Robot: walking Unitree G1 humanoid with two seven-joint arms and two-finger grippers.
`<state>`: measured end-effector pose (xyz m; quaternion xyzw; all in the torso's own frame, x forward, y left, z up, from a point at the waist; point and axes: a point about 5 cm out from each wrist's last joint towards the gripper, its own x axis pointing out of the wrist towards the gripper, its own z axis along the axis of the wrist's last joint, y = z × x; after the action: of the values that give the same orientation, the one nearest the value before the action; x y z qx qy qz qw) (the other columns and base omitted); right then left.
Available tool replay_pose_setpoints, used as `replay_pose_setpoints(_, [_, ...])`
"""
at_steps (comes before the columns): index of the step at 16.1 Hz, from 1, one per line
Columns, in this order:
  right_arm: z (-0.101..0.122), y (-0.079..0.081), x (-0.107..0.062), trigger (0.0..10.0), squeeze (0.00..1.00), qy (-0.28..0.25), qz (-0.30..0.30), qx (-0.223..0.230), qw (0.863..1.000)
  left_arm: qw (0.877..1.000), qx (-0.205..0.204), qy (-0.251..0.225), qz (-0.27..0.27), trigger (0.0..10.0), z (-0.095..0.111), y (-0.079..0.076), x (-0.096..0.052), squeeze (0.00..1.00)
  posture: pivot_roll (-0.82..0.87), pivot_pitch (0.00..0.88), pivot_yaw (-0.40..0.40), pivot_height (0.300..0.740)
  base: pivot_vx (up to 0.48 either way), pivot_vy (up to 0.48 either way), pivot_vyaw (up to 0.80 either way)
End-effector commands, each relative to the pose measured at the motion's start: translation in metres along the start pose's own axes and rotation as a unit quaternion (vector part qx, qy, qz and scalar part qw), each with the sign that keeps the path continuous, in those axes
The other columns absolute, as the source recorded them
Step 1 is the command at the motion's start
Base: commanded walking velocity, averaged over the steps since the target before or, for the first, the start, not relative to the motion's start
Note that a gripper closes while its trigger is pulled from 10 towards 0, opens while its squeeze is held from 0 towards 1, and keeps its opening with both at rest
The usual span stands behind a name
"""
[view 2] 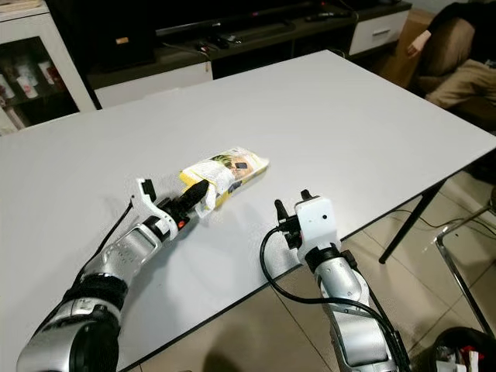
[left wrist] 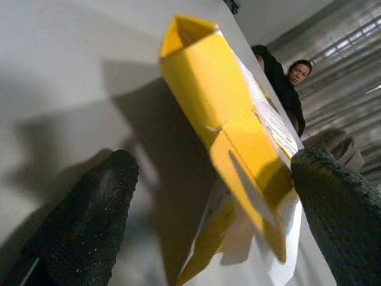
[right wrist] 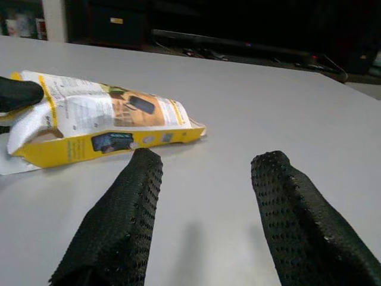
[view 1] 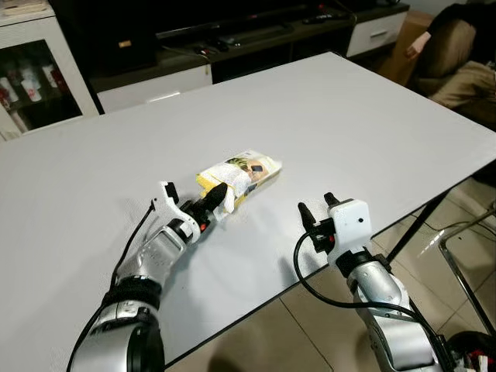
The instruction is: Picking trash to rubbish bin
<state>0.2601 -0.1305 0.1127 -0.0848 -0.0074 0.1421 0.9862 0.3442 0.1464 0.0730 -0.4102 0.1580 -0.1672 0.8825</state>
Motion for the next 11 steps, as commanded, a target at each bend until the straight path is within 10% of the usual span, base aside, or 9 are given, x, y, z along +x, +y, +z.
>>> replay_pose_setpoints(1, [0.0024,-0.0009,-0.0024,10.0,0.00,-0.003,-0.007,-0.004,1.000,1.000,0.010,-0.003,-0.007,10.0,0.0050,-0.0051,0.0052,0.00,-0.09,0.000,0.073,0.740,0.000,0.000,0.00])
replay_pose_setpoints(5, [0.0023,-0.0013,-0.0036,10.0,0.00,-0.003,-0.017,-0.001,1.000,0.999,0.025,-0.029,0.011,10.0,0.0100,-0.0093,0.0137,0.00,-0.09,0.000,0.080,0.740,0.000,0.000,0.00])
replay_pose_setpoints(6, [0.0016,-0.0008,-0.0037,10.0,0.00,-0.001,-0.018,0.000,1.000,0.999,0.007,-0.034,0.008,8.6,0.0097,-0.0094,0.0140,0.00,-0.09,0.000,0.081,0.740,0.000,0.000,0.00])
replay_pose_setpoints(7, [0.0018,-0.0005,-0.0031,10.0,0.00,0.000,-0.017,0.000,1.000,0.999,-0.014,-0.043,0.015,0.0,0.0095,-0.0081,0.0141,0.00,-0.09,0.000,0.082,0.740,0.000,0.000,0.00])
replay_pose_setpoints(11, [-0.0001,-0.0003,-0.0038,10.0,0.00,0.006,-0.016,-0.002,1.000,0.998,-0.042,-0.051,0.018,0.0,0.0064,-0.0012,0.0103,0.00,-0.08,0.000,0.076,0.740,0.000,0.000,0.00])
